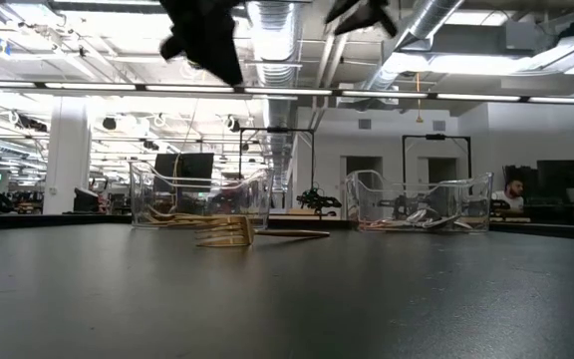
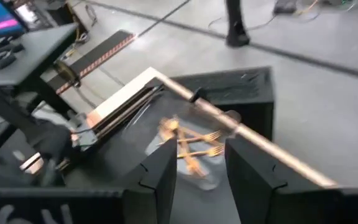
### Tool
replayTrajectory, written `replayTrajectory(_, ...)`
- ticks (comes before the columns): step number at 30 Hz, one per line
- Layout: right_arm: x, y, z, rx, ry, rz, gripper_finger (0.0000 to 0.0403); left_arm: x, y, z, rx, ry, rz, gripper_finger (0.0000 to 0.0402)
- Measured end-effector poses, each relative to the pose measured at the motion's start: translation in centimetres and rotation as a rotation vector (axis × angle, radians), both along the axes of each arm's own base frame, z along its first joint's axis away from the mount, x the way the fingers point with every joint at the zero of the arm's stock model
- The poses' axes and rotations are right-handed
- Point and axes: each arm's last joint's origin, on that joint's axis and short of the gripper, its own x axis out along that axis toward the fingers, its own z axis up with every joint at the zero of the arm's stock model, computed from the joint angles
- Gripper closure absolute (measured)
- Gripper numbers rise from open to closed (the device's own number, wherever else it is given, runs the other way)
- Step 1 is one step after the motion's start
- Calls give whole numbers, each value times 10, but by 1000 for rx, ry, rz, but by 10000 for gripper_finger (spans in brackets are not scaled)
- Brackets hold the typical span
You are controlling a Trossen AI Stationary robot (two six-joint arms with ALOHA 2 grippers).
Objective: Sort silverware by color (type)
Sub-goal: Put the gold fork into the top left transparent bin
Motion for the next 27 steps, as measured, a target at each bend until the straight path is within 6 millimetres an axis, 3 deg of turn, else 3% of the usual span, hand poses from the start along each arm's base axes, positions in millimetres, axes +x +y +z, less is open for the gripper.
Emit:
replayTrajectory(5,-45,3,20,-35,20,-39,249,34,1,-34,-125,30,-94,341)
replayTrajectory(11,-75,12,26,-43,88,-42,249,61,8,-75,-322,71,-128,264)
replayTrajectory(17,-87,18,24,-67,166,-12,249,75,14,-117,-468,171,-134,211)
replayTrajectory(27,-96,24,15,-54,308,35,249,87,6,-153,-531,212,-98,207)
